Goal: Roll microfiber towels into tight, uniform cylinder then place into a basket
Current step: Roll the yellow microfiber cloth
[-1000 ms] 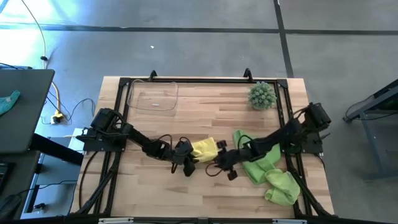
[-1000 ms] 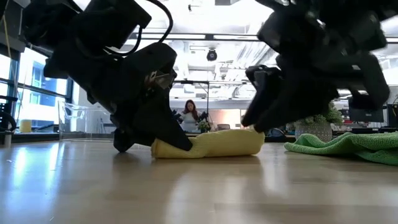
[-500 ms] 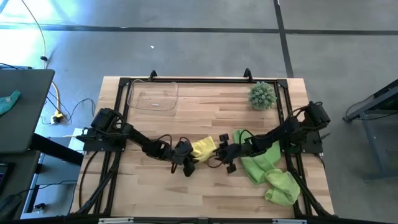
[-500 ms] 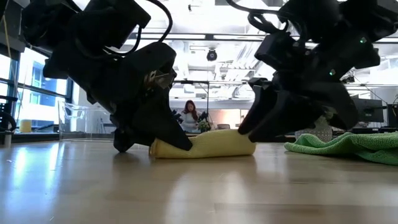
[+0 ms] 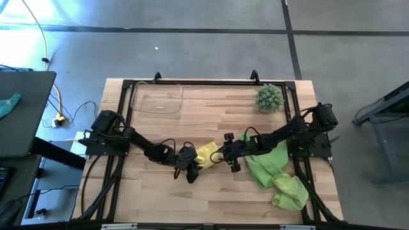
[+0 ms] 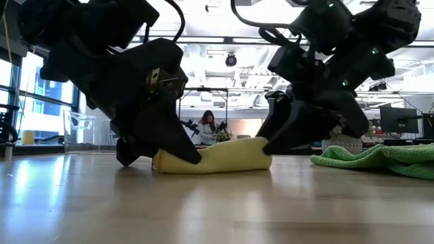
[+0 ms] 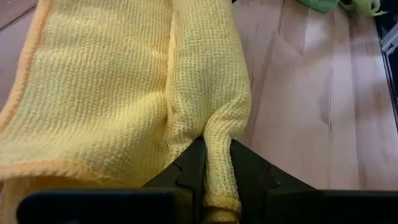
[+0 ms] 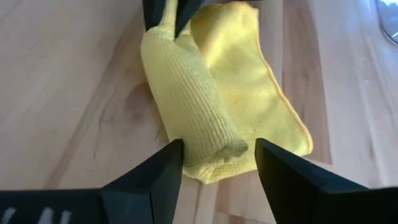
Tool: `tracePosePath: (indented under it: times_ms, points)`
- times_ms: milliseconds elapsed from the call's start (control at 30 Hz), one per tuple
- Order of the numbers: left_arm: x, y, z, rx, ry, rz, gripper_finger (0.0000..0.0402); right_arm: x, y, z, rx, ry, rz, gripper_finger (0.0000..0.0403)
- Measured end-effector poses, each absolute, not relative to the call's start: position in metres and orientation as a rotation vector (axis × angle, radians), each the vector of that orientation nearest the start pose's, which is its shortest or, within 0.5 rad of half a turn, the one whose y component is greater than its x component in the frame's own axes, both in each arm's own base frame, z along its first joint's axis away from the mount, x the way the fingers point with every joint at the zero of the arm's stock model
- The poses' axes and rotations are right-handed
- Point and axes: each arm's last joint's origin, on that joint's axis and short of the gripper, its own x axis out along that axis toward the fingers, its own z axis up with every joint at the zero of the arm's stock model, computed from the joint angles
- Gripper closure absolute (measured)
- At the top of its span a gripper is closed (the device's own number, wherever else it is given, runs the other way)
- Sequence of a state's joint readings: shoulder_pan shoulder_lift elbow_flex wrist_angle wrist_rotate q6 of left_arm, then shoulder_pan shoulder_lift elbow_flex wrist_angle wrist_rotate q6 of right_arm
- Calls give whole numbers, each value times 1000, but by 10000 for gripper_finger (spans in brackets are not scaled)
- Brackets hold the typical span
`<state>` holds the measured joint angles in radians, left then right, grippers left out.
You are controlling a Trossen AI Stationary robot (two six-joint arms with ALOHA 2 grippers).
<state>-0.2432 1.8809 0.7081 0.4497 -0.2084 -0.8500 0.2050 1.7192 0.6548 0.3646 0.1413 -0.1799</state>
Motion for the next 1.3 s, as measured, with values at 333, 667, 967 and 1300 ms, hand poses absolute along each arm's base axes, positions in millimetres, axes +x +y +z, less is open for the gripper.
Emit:
tracePosePath:
  times_ms: [333, 667, 967, 1300]
  points:
    - [314, -71, 88, -659, 682, 287, 347, 289, 59, 124, -232, 852, 106, 208]
    - [315, -67, 88, -649, 681, 294, 347, 304, 78, 144, -178, 672, 181, 208]
    - [315, -67, 88, -641, 682, 292, 347, 313, 73, 109, -211, 734, 153, 208]
    - [315, -67, 88, -642, 681, 292, 347, 320, 65, 92, -164, 738, 120, 208]
